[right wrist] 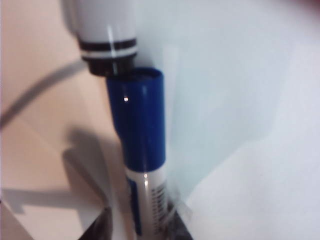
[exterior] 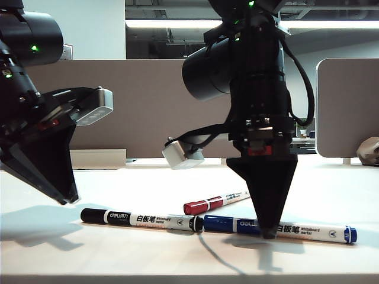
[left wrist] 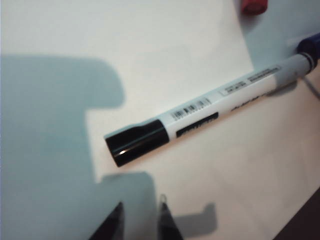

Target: Pick up the markers one by one and line them up horizontally in a straight line on the table.

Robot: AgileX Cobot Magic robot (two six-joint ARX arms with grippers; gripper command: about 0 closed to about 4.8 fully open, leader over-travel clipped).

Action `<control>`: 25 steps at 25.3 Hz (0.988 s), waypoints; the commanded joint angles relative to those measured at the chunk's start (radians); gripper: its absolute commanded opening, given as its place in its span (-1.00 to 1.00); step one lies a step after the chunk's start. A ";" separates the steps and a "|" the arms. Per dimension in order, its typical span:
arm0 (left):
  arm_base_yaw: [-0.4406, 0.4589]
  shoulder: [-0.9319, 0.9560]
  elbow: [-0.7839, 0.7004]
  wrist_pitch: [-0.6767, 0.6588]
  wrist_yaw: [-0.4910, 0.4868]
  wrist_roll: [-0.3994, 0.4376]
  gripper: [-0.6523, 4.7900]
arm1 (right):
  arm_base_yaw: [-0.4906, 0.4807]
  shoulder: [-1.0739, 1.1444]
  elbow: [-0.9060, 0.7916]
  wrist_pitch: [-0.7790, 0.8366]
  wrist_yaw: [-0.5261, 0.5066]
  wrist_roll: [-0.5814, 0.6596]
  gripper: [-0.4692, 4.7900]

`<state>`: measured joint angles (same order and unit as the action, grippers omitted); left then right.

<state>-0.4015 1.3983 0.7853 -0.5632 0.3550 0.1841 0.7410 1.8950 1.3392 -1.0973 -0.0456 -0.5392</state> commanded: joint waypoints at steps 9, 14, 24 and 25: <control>0.001 -0.004 0.005 0.031 0.000 0.003 -0.43 | 0.018 0.003 -0.001 -0.009 -0.013 0.016 -0.25; 0.001 -0.004 0.005 0.032 0.000 0.003 -0.43 | 0.018 0.003 -0.001 -0.017 -0.020 0.021 -0.25; 0.001 -0.004 0.005 0.049 0.001 0.002 -0.43 | 0.029 0.003 -0.001 -0.021 -0.027 0.040 -0.02; 0.001 -0.004 0.005 0.049 0.001 0.000 -0.43 | 0.028 0.003 -0.001 -0.021 -0.024 0.039 -0.02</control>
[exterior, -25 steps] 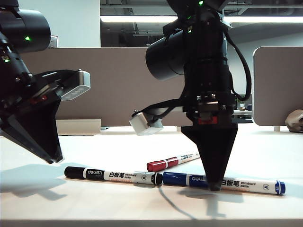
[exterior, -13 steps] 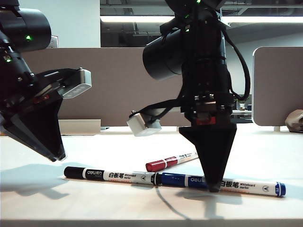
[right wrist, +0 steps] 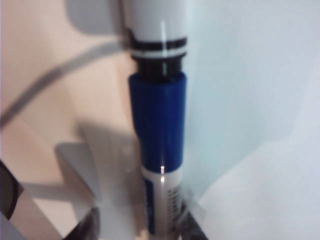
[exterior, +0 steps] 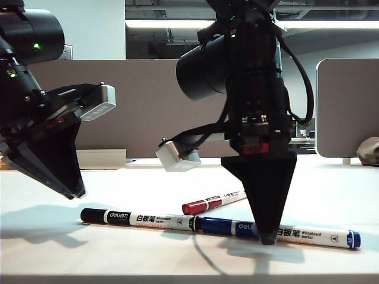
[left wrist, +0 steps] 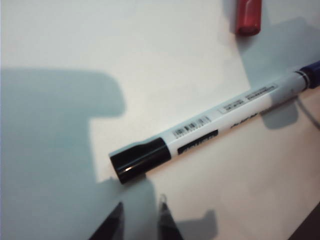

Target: Pick up the markers one by one and line them up horizontally in a straight line on the table.

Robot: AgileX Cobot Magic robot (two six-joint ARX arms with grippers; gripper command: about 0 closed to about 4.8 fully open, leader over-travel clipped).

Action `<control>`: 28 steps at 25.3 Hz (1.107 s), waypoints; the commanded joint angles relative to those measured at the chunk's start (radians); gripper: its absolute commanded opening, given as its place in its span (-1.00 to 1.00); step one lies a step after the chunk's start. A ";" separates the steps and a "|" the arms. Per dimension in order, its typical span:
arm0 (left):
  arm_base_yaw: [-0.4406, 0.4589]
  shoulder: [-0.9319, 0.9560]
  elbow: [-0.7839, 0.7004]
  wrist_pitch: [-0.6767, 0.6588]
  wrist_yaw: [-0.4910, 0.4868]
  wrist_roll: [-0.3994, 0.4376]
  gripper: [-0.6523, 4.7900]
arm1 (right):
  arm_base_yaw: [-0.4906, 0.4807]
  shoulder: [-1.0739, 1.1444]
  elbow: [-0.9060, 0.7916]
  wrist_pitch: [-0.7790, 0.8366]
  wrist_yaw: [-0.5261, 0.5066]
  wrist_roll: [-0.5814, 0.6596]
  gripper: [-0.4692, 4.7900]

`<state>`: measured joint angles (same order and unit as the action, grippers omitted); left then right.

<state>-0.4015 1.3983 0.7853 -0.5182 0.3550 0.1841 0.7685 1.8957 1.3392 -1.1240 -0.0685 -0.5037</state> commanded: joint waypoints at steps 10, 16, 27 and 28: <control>0.001 -0.004 0.005 0.005 0.001 0.000 -0.43 | 0.001 0.002 -0.001 0.006 0.010 0.006 0.31; 0.001 -0.004 0.005 0.005 0.001 0.000 -0.30 | 0.001 0.000 -0.001 0.011 0.044 0.006 0.38; 0.001 -0.004 0.005 0.005 0.006 0.000 -0.30 | 0.030 -0.001 -0.001 0.011 0.016 0.025 0.38; 0.001 -0.004 0.005 0.005 0.006 0.000 -0.30 | 0.039 0.000 -0.001 0.010 0.014 0.025 0.38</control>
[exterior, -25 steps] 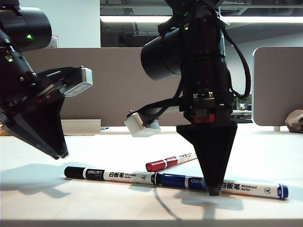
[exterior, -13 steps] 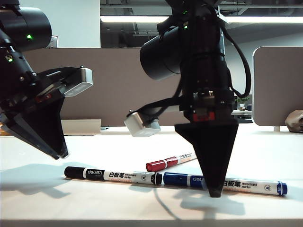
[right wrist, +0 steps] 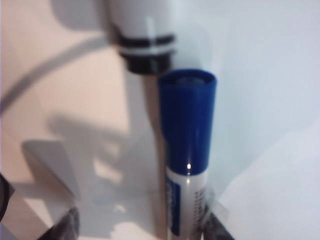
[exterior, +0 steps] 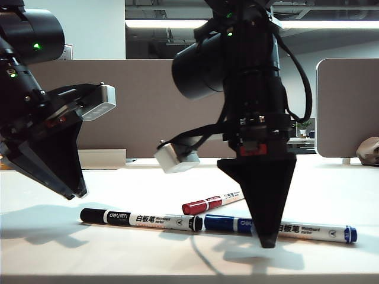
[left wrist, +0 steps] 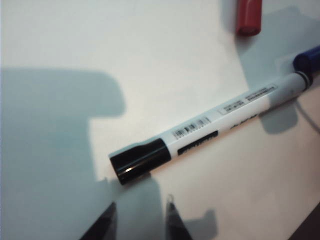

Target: Pick up the markers one by one and line them up horizontally in a straight line on the table.

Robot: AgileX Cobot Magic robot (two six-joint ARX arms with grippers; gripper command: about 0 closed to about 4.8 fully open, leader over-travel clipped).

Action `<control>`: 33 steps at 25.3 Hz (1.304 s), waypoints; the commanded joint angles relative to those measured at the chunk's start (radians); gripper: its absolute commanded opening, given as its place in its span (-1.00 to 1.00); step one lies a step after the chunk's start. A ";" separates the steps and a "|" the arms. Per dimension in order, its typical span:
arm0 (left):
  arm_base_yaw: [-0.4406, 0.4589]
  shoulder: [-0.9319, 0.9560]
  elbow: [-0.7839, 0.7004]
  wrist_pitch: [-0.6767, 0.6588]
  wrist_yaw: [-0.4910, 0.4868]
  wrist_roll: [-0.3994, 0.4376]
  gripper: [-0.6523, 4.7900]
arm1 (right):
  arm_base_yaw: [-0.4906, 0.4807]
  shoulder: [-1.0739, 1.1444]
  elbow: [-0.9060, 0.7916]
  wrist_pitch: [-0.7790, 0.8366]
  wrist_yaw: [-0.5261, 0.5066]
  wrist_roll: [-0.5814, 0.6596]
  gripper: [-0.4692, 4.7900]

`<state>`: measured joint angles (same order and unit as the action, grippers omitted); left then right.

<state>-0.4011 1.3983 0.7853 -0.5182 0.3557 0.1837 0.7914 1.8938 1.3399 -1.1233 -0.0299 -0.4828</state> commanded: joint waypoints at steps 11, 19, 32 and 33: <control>0.000 -0.004 0.005 0.010 0.122 -0.001 -0.30 | 0.024 0.002 -0.002 -0.001 -0.025 0.016 0.38; 0.000 -0.004 0.005 0.053 0.206 -0.027 -0.30 | 0.027 0.002 -0.002 0.000 -0.040 0.019 0.38; 0.000 -0.004 0.005 0.052 0.202 -0.027 -0.30 | 0.027 0.002 -0.002 0.008 -0.039 0.018 0.01; 0.000 -0.004 0.005 0.052 0.202 -0.027 -0.30 | 0.027 0.002 -0.002 0.010 -0.039 0.019 0.01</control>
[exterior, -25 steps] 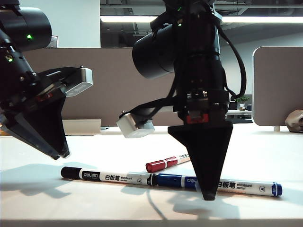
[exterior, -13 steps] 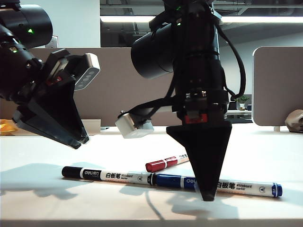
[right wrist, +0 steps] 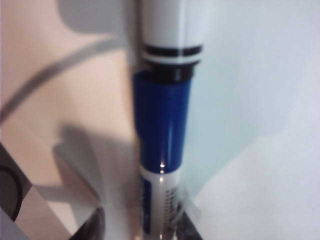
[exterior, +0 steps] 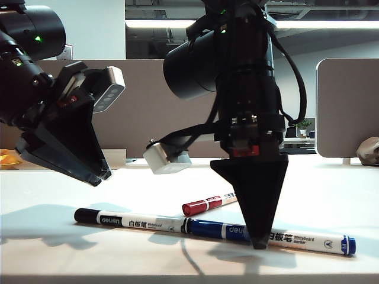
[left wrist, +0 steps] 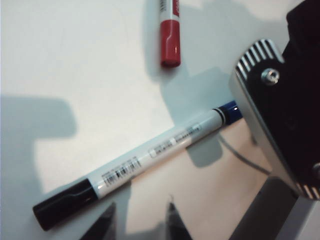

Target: Pick up the markers one by one and line them up horizontally in a straight line on the table.

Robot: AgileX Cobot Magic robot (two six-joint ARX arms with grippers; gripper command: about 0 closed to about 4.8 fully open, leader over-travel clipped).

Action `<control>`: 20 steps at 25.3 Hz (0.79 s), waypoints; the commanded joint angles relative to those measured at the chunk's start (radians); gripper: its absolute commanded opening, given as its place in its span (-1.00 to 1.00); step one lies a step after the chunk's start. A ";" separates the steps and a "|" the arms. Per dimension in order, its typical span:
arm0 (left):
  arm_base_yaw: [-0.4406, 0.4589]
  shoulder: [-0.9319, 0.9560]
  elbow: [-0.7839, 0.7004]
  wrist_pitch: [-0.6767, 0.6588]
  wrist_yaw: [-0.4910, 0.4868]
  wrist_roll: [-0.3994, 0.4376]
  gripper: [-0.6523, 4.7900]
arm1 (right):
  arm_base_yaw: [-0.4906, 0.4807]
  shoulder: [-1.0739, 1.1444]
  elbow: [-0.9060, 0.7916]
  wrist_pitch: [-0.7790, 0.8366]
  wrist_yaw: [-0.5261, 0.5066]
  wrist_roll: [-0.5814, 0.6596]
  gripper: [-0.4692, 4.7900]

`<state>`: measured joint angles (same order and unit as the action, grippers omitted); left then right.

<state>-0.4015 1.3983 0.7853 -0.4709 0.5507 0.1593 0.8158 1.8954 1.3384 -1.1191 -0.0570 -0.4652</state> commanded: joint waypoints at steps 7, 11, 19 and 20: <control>0.001 -0.004 0.005 0.000 0.006 -0.002 -0.30 | 0.002 0.000 0.000 0.005 -0.004 0.001 0.09; 0.001 -0.004 0.005 0.001 0.006 -0.002 -0.30 | 0.002 -0.002 0.001 0.000 -0.004 0.002 0.09; 0.001 -0.004 0.005 0.001 0.003 -0.002 -0.30 | 0.002 -0.002 0.023 -0.007 0.013 0.018 0.09; 0.001 -0.004 0.005 0.001 0.003 -0.002 -0.30 | 0.002 -0.002 0.028 -0.006 0.013 0.020 0.09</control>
<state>-0.4015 1.3983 0.7853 -0.4740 0.5495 0.1593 0.8165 1.8976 1.3552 -1.1275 -0.0444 -0.4534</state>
